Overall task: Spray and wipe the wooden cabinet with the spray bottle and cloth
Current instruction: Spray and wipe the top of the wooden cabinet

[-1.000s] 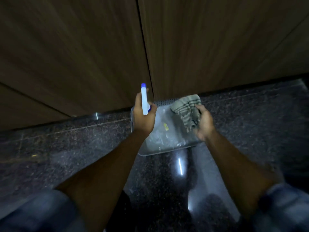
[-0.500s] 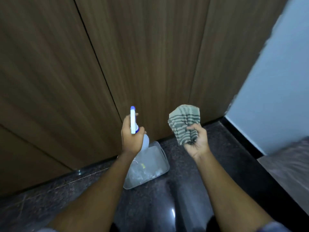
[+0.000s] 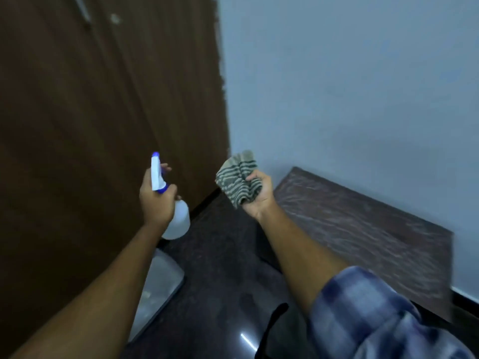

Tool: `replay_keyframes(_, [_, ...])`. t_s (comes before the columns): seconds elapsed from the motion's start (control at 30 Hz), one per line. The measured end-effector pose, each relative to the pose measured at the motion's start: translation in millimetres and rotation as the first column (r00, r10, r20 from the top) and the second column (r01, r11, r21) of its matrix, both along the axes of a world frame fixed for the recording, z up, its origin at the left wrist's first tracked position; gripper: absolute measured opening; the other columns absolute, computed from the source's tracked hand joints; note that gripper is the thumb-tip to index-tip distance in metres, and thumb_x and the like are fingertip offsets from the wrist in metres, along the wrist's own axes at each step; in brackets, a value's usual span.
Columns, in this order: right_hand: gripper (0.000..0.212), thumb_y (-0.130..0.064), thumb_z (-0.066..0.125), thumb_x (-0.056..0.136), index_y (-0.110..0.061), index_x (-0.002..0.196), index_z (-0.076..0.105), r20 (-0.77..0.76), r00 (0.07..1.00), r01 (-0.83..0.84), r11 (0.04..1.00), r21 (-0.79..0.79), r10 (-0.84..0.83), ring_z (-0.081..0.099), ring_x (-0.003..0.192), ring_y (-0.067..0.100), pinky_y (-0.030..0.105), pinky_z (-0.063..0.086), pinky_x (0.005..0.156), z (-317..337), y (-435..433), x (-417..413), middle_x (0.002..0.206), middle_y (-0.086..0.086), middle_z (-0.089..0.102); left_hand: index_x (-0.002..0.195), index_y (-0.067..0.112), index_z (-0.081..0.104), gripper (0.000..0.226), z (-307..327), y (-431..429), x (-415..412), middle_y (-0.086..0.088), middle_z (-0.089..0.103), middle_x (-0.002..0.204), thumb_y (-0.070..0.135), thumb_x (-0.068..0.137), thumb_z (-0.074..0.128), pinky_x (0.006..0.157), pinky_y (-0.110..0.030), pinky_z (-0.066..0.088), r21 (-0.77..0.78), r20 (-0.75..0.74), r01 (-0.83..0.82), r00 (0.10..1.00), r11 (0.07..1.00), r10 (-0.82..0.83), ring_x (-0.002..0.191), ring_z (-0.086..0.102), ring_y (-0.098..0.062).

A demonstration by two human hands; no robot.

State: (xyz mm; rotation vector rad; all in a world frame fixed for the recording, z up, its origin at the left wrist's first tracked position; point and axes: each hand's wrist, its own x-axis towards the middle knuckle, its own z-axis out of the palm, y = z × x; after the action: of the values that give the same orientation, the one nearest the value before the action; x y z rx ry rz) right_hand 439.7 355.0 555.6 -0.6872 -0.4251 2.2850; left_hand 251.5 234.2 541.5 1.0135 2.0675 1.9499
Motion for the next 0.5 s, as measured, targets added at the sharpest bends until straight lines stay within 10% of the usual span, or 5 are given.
replay_keyframes(0.17, [0.045, -0.008, 0.067, 0.048, 0.008, 0.09, 0.068, -0.066, 0.995, 0.069, 0.998, 0.005, -0.069, 0.019, 0.06, 0.013, 0.018, 0.011, 0.062, -18, 36, 100, 0.083, 0.006, 0.03, 0.115, 0.028, 0.065, 0.064, 0, 60, 70, -0.005, 0.068, 0.108, -0.019, 0.074, 0.053, 0.057, -0.035, 0.056, -0.05, 0.033, 0.304, 0.952, 0.951, -0.303, 0.071, 0.061, -0.02])
replay_keyframes(0.27, [0.039, -0.008, 0.068, 0.049, 0.007, 0.085, 0.069, -0.093, 0.986, 0.136, 0.991, -0.002, -0.136, 0.008, 0.065, 0.01, 0.018, 0.014, 0.048, -19, 48, 155, 0.079, 0.003, 0.029, 0.109, 0.04, 0.062, 0.073, 2, 86, 114, -0.006, 0.065, 0.1, -0.024, 0.075, 0.052, 0.052, -0.028, 0.054, -0.082, 0.083, 0.437, 0.899, 0.896, -0.431, 0.07, 0.058, -0.017])
replay_keyframes(0.4, [0.035, -0.013, 0.048, 0.064, 0.005, 0.091, 0.061, -0.146, 0.949, 0.264, 0.958, -0.108, -0.278, 0.007, 0.056, 0.007, 0.016, 0.011, 0.042, -14, 47, 215, 0.085, -0.002, 0.002, 0.116, 0.014, 0.062, 0.058, 1, 108, 156, -0.011, 0.064, 0.109, -0.026, 0.075, 0.051, 0.057, -0.036, 0.053, -0.116, 0.127, 0.578, 0.815, 0.807, -0.566, 0.072, 0.058, -0.012])
replay_keyframes(0.5, [0.039, -0.011, 0.042, 0.069, -0.001, 0.105, 0.049, -0.219, 0.905, 0.342, 0.93, -0.135, -0.365, 0.021, 0.041, 0.009, 0.014, 0.022, 0.032, -7, 36, 242, 0.081, 0.0, 0.028, 0.115, 0.017, 0.062, 0.057, 8, 112, 182, -0.011, 0.065, 0.111, -0.024, 0.076, 0.053, 0.061, -0.041, 0.052, -0.137, 0.099, 0.625, 0.781, 0.769, -0.617, 0.071, 0.056, -0.02])
